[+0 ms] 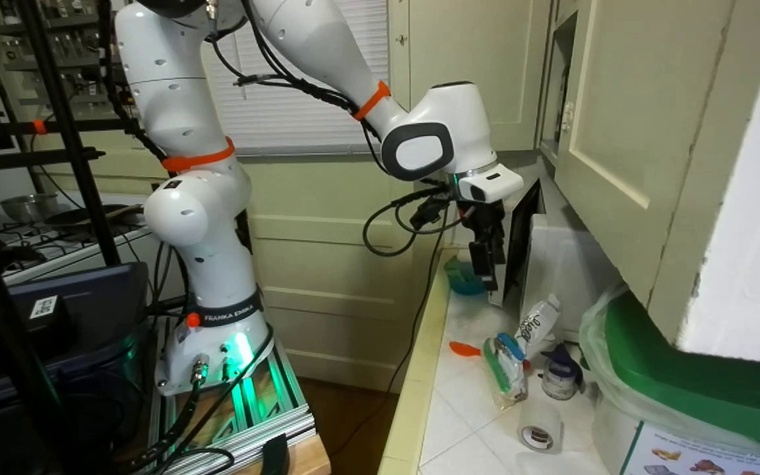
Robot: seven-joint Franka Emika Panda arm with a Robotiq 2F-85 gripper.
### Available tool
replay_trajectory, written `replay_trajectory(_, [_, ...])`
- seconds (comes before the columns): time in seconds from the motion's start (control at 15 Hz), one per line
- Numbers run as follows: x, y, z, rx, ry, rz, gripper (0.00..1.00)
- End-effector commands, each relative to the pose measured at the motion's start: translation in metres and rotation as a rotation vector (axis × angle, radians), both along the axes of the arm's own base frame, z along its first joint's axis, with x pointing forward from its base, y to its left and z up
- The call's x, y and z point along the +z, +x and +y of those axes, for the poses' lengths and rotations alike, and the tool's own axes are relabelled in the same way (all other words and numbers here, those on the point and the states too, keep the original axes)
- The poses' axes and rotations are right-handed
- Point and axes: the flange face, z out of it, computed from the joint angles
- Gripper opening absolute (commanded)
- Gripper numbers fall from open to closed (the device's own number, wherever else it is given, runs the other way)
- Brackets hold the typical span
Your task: Put the bag inside the shelf
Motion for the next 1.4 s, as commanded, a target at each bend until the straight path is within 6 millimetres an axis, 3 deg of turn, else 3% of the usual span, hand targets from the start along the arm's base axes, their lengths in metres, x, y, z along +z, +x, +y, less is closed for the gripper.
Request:
replay_trajectory(0.0, [-0.006,0.003,-0.007,0.004,-0.005,0.015,1.00])
replay_trajectory(0.33, [-0.008,0.005,-0.008,-0.006,-0.013,0.012,1.00])
replay_trajectory(1.33, [-0.068,0.018,-0.052,-0.031,-0.212,-0.062,1.00])
